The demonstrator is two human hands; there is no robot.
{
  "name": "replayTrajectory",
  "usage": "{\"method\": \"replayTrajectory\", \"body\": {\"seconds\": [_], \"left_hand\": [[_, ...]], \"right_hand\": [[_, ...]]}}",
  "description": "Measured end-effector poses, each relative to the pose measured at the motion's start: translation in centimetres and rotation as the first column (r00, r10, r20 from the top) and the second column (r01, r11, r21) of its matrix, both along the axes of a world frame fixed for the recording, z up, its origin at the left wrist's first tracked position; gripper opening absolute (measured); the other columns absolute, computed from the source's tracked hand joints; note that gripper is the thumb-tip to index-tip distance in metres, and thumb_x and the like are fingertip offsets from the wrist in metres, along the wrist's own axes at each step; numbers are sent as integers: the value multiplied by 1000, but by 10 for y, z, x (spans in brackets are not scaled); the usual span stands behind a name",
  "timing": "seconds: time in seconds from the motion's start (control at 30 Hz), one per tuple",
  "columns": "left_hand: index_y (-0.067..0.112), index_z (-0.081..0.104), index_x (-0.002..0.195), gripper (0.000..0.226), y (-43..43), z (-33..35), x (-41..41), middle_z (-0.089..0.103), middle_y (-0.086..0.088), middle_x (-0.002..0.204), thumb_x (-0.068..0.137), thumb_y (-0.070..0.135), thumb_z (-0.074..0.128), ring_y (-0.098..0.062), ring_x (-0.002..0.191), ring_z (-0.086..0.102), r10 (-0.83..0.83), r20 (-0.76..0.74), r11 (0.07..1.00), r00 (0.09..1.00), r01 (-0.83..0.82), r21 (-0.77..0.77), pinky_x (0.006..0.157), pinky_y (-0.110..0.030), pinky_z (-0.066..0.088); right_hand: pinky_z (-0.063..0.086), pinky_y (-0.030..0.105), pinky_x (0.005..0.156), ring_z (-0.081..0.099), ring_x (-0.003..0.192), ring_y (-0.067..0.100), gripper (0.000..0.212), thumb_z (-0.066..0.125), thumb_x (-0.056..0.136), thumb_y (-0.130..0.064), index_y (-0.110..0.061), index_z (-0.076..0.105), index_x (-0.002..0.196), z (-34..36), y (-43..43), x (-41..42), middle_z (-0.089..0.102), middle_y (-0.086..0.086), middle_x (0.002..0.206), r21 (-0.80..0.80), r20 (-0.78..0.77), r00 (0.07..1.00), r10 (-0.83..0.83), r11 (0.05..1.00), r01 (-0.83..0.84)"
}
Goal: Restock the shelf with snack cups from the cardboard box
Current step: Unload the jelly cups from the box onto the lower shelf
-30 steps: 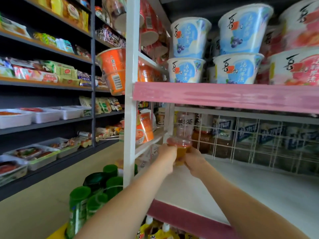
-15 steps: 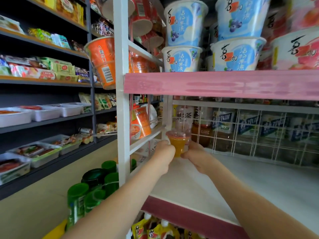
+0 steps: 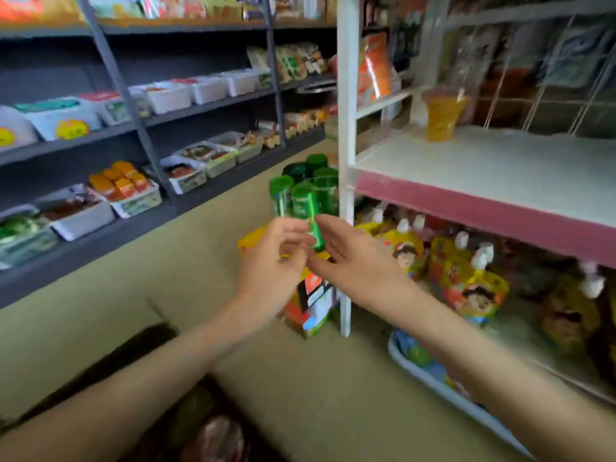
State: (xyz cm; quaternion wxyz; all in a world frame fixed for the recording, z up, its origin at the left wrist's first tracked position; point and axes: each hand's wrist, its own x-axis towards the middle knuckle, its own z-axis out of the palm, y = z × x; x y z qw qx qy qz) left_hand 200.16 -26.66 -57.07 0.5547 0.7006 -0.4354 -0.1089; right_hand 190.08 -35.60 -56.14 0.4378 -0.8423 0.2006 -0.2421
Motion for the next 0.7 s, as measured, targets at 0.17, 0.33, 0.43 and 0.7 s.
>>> {"method": "replayTrajectory", "body": {"seconds": [0.17,0.33,0.43,0.7], "left_hand": [[17,49,107,25,145,-101,-3,58,8,89,86,4,56,-11,86,58,343,30,896,939,-337,290,77,-22,41],[17,40,125,49,208,-149,-3,53,11,105,84,21,67,-6,97,54,176,84,738,981,-188,648,75,-11,42],[17,39,129,57,220,-157,-1,51,6,115,82,27,69,-4,103,50,98,108,701,989,-146,698,74,-4,36],[17,29,146,84,297,-198,4,30,-4,151,77,63,43,-23,137,31,-232,340,577,911,-153,803,114,-31,23]], "right_hand": [[39,51,102,47,122,39,61,64,83,-3,4,38,137,-90,117,22,48,26,132,105,-215,913,348,937,-332],[30,35,111,27,139,21,90,66,86,-20,-21,6,152,-127,154,17,19,5,157,-65,-490,660,570,731,-679],[3,41,119,-10,145,21,111,72,80,-36,-33,-16,148,-135,159,2,-13,1,159,-5,-677,500,540,675,-737],[-21,42,113,-39,134,19,122,54,68,-80,-32,-29,143,-166,140,-43,-36,-4,150,-37,-889,268,372,524,-851]]}}
